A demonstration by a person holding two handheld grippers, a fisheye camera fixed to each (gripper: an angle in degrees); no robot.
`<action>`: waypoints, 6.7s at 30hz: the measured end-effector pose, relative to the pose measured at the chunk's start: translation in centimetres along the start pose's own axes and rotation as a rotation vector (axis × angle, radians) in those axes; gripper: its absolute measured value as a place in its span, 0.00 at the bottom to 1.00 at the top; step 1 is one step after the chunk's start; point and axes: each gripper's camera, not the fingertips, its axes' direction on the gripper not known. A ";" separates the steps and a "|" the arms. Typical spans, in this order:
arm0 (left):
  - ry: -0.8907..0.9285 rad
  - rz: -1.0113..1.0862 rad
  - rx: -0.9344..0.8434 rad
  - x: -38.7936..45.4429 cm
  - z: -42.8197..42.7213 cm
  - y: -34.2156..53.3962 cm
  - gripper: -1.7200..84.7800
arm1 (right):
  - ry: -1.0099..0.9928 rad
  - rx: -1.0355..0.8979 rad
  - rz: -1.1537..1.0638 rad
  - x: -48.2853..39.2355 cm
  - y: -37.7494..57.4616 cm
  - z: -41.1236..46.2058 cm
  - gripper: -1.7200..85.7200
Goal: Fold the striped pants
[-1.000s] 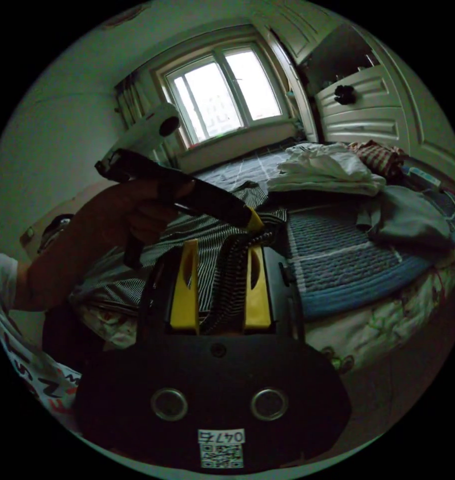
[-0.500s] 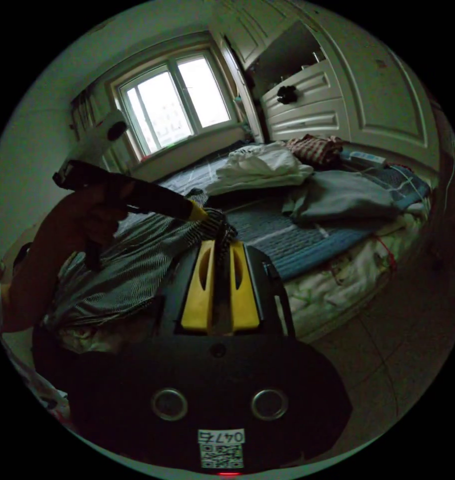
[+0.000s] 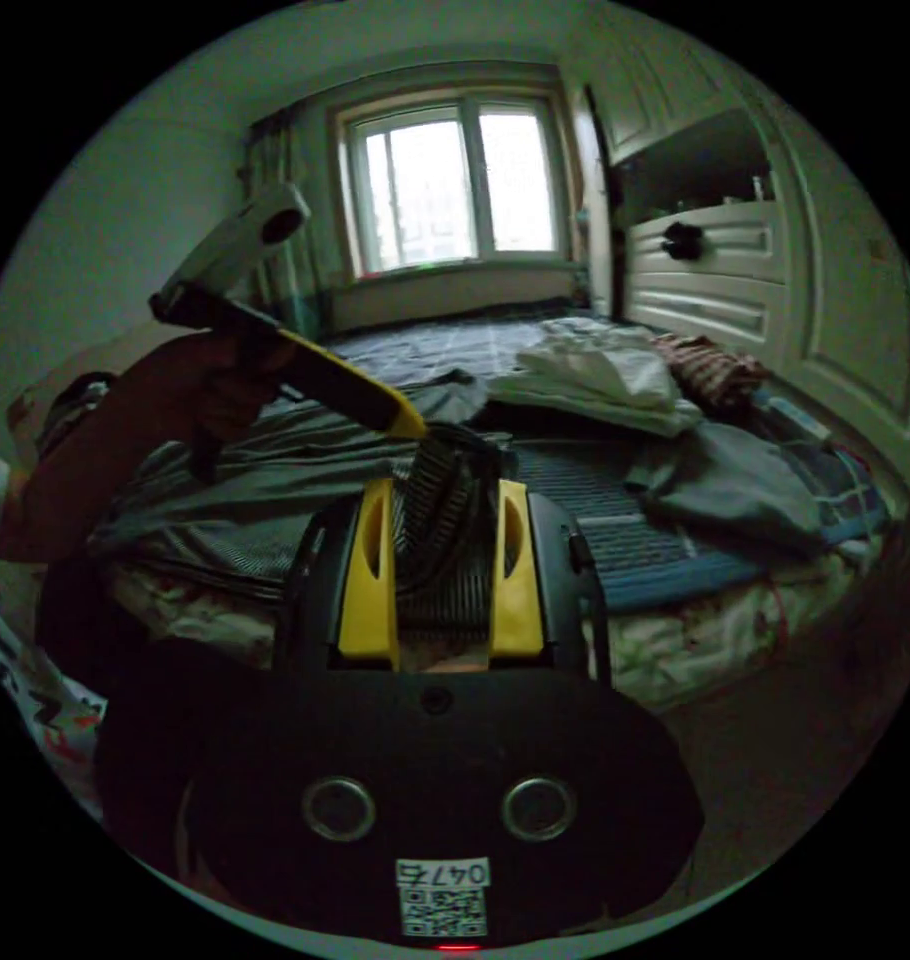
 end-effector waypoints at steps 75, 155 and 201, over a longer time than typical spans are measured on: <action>-0.290 -0.155 -0.062 -14.2 18.7 -15.9 0.01 | 0.167 -0.343 -0.311 -0.2 -8.9 25.8 0.09; -0.643 -1.077 0.578 11.5 -73.6 120.1 0.05 | -0.539 0.118 -0.596 -64.7 -5.4 15.3 0.06; -0.372 -1.254 0.460 3.6 -96.3 165.1 0.07 | -0.590 -0.680 -1.268 -88.3 2.2 21.8 0.02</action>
